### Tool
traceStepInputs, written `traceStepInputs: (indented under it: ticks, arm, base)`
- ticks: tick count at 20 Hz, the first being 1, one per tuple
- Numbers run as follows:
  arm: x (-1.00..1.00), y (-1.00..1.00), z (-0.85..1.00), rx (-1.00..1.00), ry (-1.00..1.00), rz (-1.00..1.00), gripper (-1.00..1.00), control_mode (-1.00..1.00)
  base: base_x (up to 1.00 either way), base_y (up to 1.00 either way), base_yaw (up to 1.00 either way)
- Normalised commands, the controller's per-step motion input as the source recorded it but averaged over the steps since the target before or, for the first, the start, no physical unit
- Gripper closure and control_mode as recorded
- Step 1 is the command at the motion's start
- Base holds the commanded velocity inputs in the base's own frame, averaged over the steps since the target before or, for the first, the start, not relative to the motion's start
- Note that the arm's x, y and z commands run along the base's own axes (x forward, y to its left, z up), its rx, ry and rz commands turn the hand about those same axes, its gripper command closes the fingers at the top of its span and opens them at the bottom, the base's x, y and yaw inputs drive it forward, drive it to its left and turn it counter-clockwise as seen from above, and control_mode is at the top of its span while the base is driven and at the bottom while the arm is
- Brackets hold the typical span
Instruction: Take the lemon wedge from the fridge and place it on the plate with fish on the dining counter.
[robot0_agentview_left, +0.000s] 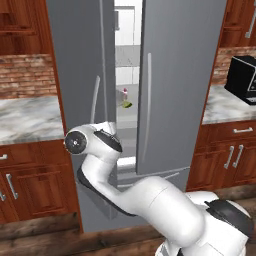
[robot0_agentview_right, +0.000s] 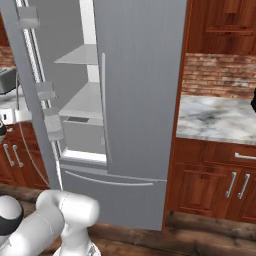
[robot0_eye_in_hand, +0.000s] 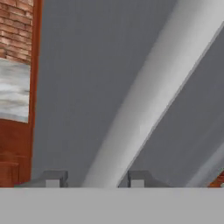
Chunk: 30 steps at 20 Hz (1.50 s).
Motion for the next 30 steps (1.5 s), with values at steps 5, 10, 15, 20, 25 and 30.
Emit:
traceStepInputs:
  ticks: [5, 10, 15, 20, 25, 30]
  arm:
    - [-1.00, 0.21, 0.00, -0.15, 0.38, -0.21, -1.00, -1.00]
    - [-1.00, -0.56, -0.08, 0.00, 0.24, -0.22, -1.00, -1.00]
    - [-1.00, -0.81, -0.39, 0.00, -0.18, -0.14, -1.00, -1.00]
    - [-1.00, 0.11, 0.24, -0.05, -0.42, 0.03, -1.00, -1.00]
    - [-1.00, 0.23, 0.57, -0.07, -0.47, 0.07, -1.00, -1.00]
    - [-0.55, 0.12, 0.11, -0.03, -0.26, 0.05, -1.00, -1.00]
  base:
    - [0.00, 0.00, 0.00]
    - [0.00, 0.00, 0.00]
    - [0.00, 0.00, 0.00]
    - [0.00, 0.00, 0.00]
    - [0.00, 0.00, 0.00]
    - [0.00, 0.00, 0.00]
